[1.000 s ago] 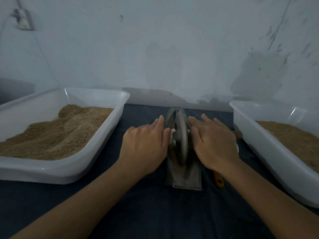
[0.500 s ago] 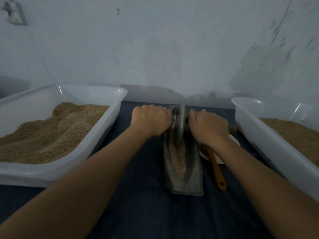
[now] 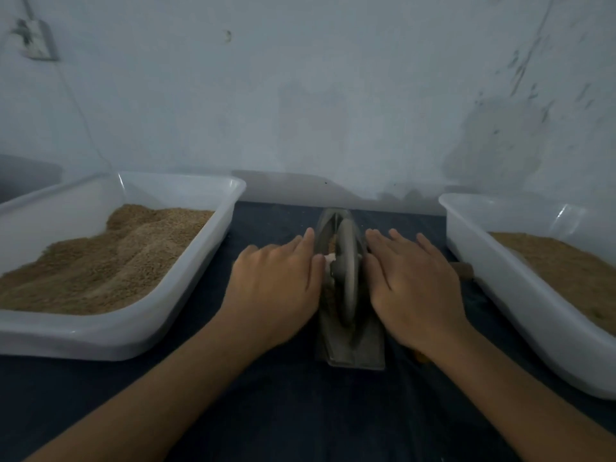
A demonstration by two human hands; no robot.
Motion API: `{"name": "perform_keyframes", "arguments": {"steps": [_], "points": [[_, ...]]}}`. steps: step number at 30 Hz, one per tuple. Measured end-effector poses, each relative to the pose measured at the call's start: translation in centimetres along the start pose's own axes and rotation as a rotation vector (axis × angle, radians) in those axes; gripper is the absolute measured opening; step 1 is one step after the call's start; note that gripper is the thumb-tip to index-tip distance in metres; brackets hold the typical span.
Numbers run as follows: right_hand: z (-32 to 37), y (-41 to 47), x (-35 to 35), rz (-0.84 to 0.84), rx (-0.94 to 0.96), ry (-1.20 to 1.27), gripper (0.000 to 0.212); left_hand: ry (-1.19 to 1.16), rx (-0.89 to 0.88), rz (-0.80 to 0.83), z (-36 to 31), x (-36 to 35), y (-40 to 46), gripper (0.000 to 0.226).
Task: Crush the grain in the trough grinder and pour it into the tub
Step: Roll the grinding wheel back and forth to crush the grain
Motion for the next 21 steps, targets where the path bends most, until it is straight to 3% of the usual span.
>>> {"name": "perform_keyframes", "arguments": {"steps": [4, 8, 12, 18, 21], "points": [[1.2, -0.5, 1.0, -0.016, 0.035, -0.037, 0.062, -0.056, 0.039, 0.082, 0.5, 0.4, -1.4, 0.069], [0.2, 1.5, -0.6, 0.101, -0.002, -0.001, 0.068, -0.010, 0.024, 0.033, 0.6, -0.7, 1.0, 0.063], [-2.3, 4.7, -2.4, 0.140, -0.081, 0.036, 0.058, 0.136, 0.051, 0.146, 0.3, -4.2, 6.5, 0.047], [-4.5, 9.4, -3.6, 0.163, -0.183, -0.048, 0.051, 0.143, 0.112, 0.378, 0.6, -6.9, 11.9, 0.053], [-4.1, 9.5, -3.5, 0.152, -0.143, -0.093, 0.051, 0.129, 0.093, 0.358, 0.7, -6.4, 10.9, 0.052]]}}
Point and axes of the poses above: each hand's wrist, its own y-axis towards the middle knuckle, its own x-axis out of the back of the hand, z = x × y, the point moved 6 cm from there along y, towards the middle knuckle, and after that the axes turned 13 degrees about x, right-handed, at the moved point
